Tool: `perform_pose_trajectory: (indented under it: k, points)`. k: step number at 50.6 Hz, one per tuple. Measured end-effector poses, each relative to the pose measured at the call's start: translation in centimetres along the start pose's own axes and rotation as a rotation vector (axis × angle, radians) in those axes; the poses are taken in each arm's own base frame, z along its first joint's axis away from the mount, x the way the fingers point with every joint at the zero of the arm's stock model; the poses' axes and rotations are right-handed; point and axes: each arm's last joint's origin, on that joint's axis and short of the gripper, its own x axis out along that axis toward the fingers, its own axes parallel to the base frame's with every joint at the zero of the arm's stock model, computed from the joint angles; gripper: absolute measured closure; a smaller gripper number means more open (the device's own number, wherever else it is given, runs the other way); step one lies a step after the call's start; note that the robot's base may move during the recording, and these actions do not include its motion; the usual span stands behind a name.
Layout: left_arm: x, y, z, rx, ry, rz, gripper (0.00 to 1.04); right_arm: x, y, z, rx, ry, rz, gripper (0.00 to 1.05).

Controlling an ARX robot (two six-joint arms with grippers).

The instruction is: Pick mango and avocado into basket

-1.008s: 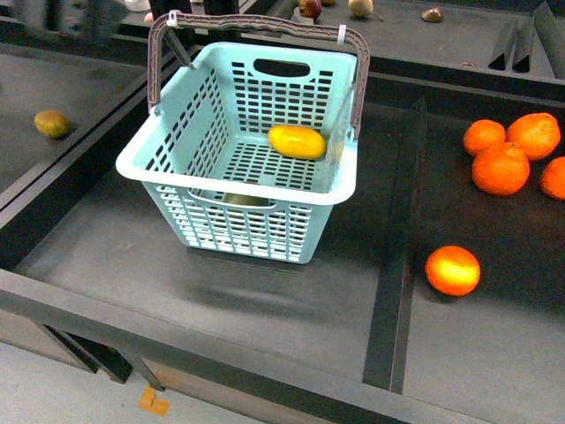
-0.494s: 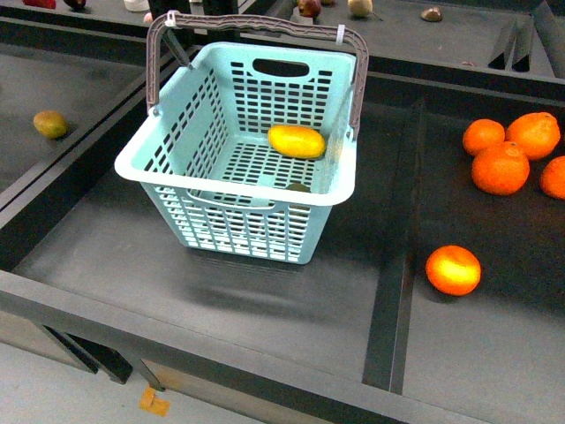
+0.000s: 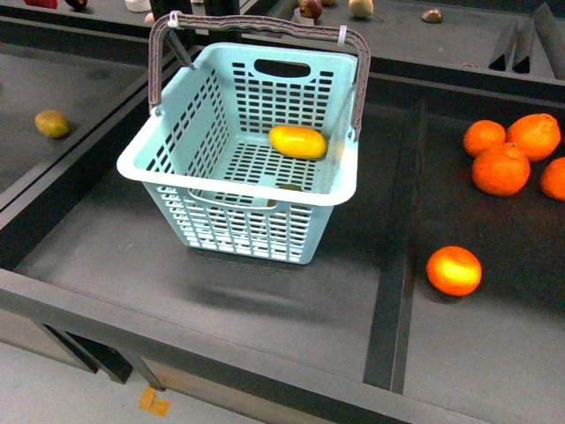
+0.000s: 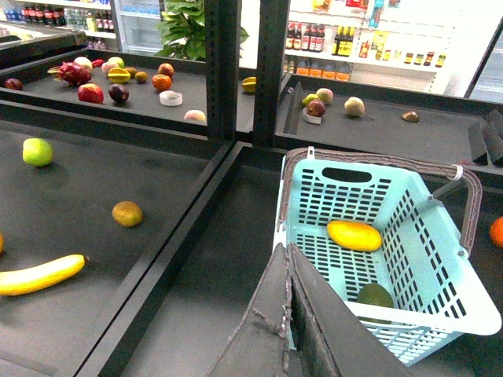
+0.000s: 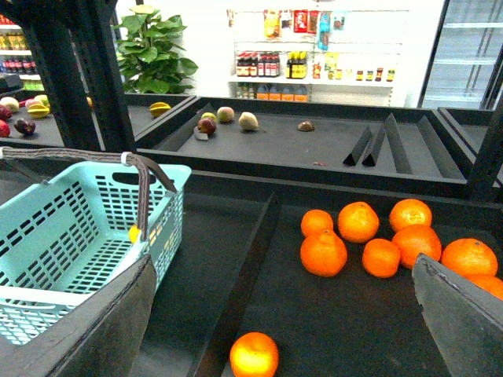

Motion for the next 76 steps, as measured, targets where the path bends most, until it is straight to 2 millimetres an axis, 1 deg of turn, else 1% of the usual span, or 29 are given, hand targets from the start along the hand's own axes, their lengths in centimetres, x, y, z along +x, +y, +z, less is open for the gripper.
perform_pose_trajectory:
  k: [13, 34, 58, 62, 64, 76]
  points:
    - [-1.9, 0.0, -1.9, 0.004, -0.005, 0.000, 1.02, 0.0, 0.0, 0.0, 0.000, 0.000, 0.000, 0.08]
    - [-3.4, 0.1, -3.4, 0.010, -0.016, -0.001, 1.02, 0.0, 0.0, 0.0, 0.000, 0.000, 0.000, 0.08]
    - [-4.5, 0.1, -3.3, 0.010, -0.029, 0.000, 1.02, 0.0, 0.0, 0.0, 0.000, 0.000, 0.000, 0.08]
    - [-5.3, 0.1, -3.8, 0.010, 0.004, 0.000, 1.02, 0.0, 0.0, 0.0, 0.000, 0.000, 0.000, 0.08]
    - [-5.6, 0.1, -3.6, 0.011, -0.019, -0.001, 1.02, 0.0, 0.0, 0.0, 0.000, 0.000, 0.000, 0.08]
    - [-5.7, 0.1, -3.6, 0.011, -0.023, -0.001, 1.02, 0.0, 0.0, 0.0, 0.000, 0.000, 0.000, 0.08]
